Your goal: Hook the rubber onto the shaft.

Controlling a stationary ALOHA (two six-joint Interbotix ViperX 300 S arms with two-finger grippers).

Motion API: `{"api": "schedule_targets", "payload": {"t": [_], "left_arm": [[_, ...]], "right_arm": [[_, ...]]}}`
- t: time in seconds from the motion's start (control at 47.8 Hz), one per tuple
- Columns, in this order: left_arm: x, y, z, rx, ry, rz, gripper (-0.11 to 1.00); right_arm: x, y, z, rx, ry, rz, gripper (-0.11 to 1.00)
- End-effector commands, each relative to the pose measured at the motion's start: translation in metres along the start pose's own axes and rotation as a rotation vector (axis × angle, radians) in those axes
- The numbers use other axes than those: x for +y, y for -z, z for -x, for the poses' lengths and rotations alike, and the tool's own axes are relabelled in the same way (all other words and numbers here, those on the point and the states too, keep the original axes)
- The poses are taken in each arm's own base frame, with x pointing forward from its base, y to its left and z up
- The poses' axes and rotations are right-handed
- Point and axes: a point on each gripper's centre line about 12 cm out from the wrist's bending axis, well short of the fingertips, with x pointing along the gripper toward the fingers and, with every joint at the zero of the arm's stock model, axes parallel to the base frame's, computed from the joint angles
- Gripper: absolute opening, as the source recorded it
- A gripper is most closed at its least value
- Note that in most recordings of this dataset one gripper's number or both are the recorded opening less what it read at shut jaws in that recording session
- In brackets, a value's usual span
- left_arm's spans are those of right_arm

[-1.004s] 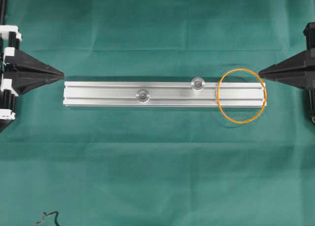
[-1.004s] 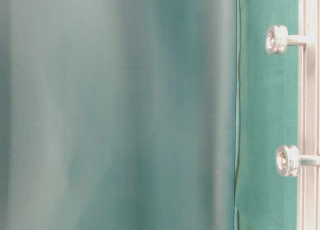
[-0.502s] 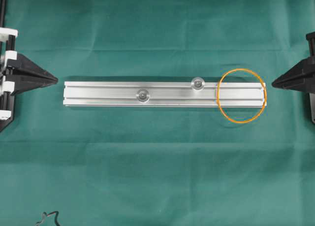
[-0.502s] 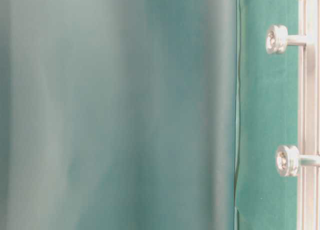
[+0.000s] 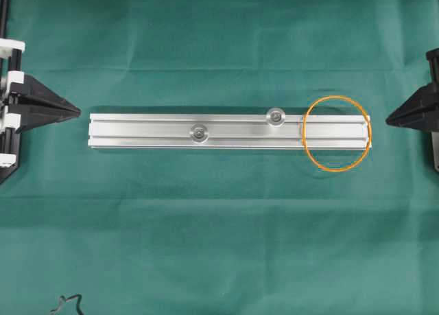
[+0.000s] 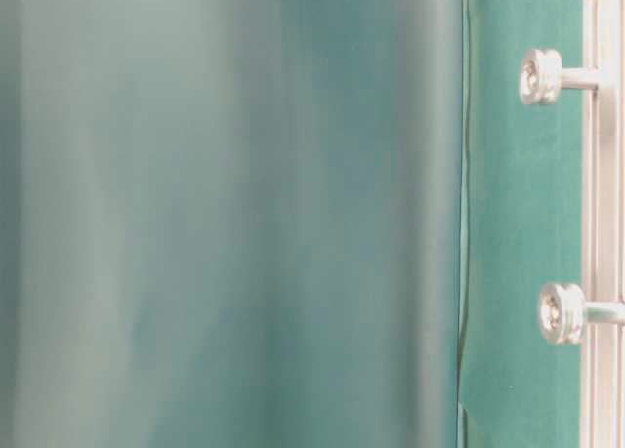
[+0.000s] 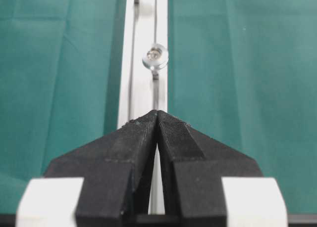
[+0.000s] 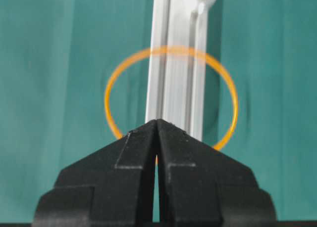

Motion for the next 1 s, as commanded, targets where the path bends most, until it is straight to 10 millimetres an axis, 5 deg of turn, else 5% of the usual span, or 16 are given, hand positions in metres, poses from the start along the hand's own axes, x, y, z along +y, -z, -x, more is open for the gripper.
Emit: {"api": "schedule_targets", "payload": {"t": [0.0, 0.439, 0.983], "left_arm": [[0.0007, -0.0117, 0.0023, -0.028, -0.003, 0.000, 0.00], [0.0008, -0.0123, 0.0025, -0.029, -0.003, 0.000, 0.00], [0.0005, -0.0124, 0.0023, -0.026, -0.002, -0.001, 0.00]], "right_arm": [[0.0004, -0.0046, 0.0044, 0.058, 0.004, -0.005, 0.03], [-0.0005, 0.0018, 0.0115, 0.330, 0.033, -0.003, 0.03], [-0.0009, 0.0025, 0.0046, 0.383, 0.041, -0.003, 0.03]]}}
